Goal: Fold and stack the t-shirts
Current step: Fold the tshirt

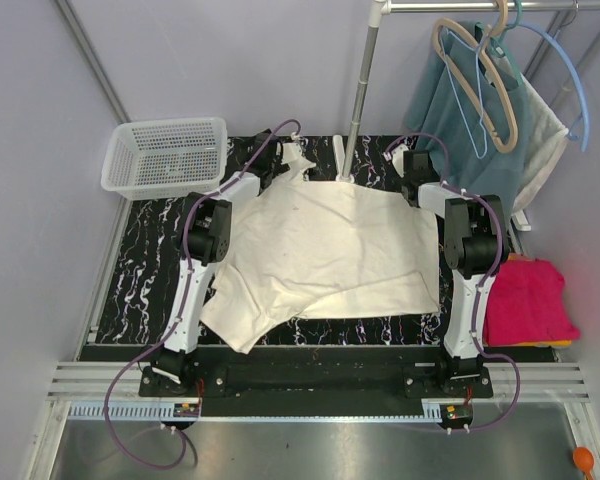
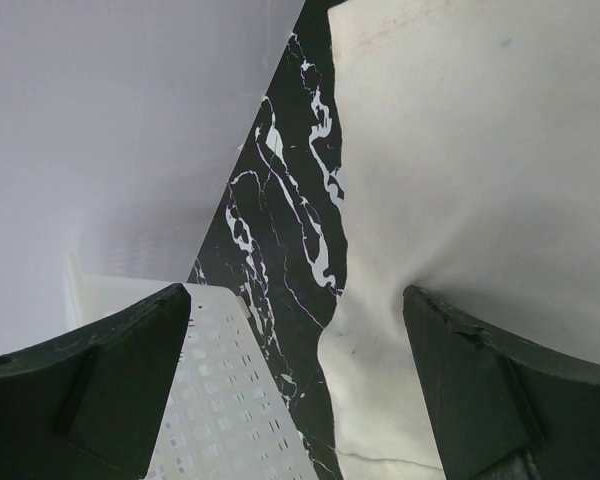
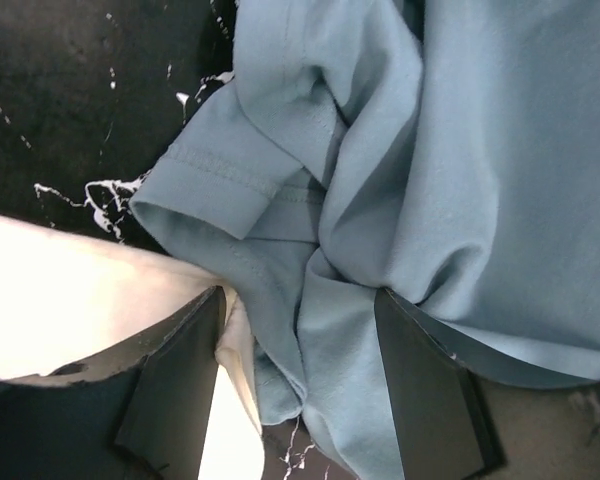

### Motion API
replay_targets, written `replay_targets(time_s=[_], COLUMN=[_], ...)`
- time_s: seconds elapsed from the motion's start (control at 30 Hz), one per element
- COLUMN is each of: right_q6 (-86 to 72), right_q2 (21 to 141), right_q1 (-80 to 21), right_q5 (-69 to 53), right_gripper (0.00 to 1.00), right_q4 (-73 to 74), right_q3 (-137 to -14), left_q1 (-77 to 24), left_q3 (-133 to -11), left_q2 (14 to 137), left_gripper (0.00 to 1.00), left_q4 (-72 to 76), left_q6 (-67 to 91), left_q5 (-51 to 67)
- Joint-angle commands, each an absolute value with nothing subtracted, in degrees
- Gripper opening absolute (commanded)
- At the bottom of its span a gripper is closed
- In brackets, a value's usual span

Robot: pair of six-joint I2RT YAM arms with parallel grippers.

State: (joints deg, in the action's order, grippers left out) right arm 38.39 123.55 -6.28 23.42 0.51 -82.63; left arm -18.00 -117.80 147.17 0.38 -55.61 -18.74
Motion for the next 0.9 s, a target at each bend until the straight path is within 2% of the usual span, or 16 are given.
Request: replay_targets(time_s=[0.0,0.17,0.33,0.47,0.57,0.67,0.87], right_q6=[37.97,34.11,32.26,30.59,30.06,31.37,36.56], right_q2=[122.44,116.30,109.01,103.55,98.80,94.76,88.07], right_q1=[-5.80,-5.89,-6.42,-6.77,-7.12,-7.29,-7.38], right_q5=[24.53,20.22,15.92,11.44,7.58,3.62,-1.75], right_gripper=[0.68,0.71,0.77,0.95,0.98,0.99,0.86], right_q4=[-0.26,5.18,8.52,11.07,15.02,21.60,33.65], right_q3=[-85.52,-83.15,-79.11,-75.86,-73.13,-70.14,-62.32], left_q1=[-17.23,-17.40,-17.75,-18.19,-19.07,-20.04,-21.97], left_q3=[-116.28,-112.24,-108.55,-104.51,-98.81,-90.46,-69.81], left_q2=[144.85,138.18,130.18,123.94,118.14,110.94,93.36], left_gripper=[0.95,0.99,0.99,0.99,0.99,0.99,0.99], left_q4=[-0.18,1.74,1.93,1.32,0.79,-1.48,-8.25], left_q6=[-53.88,-51.42,-48.61,-46.59,-46.84,-46.93,-46.93], left_q5=[-20.92,-20.74,-20.57,-20.13,-19.69,-18.73,-13.72])
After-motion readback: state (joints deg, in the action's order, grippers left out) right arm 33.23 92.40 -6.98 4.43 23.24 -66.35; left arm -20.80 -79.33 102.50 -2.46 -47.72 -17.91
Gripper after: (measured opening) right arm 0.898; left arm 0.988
